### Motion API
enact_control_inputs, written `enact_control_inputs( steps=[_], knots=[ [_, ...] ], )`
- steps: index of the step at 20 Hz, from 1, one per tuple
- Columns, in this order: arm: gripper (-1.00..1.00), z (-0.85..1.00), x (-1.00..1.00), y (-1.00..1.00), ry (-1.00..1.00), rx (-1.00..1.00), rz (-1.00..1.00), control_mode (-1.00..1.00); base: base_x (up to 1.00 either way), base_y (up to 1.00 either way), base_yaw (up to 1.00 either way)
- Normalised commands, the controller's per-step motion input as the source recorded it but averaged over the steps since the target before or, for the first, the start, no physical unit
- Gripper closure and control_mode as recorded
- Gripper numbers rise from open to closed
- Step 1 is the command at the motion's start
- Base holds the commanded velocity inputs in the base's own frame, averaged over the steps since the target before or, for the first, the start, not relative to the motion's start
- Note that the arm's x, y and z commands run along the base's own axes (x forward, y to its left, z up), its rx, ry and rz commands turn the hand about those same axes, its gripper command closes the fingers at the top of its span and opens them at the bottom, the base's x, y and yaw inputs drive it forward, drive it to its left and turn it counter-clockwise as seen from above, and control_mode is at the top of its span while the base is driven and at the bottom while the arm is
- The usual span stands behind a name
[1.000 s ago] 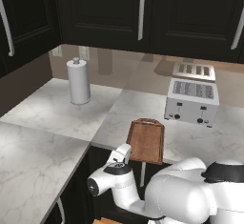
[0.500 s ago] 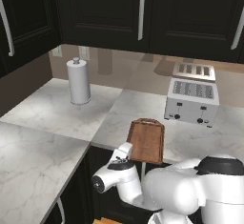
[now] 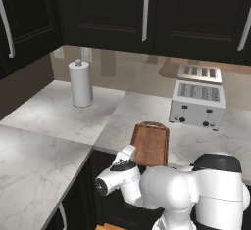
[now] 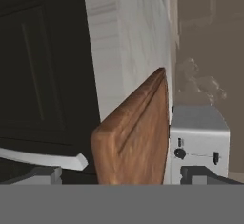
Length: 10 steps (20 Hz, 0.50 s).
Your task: Move the cutting board and knife to the sink. Then move spray from the cabinet to the counter.
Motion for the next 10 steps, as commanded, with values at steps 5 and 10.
enact_control_inputs(
  steps=[5, 10],
  knots=[
    [-1.00, -0.10, 0.13, 0.00, 0.00, 0.00, 0.00, -1.00, 0.00, 0.00, 0.00],
    [-1.00, -0.07, 0.19, 0.00, 0.00, 0.00, 0.00, -1.00, 0.00, 0.00, 0.00]
  ],
)
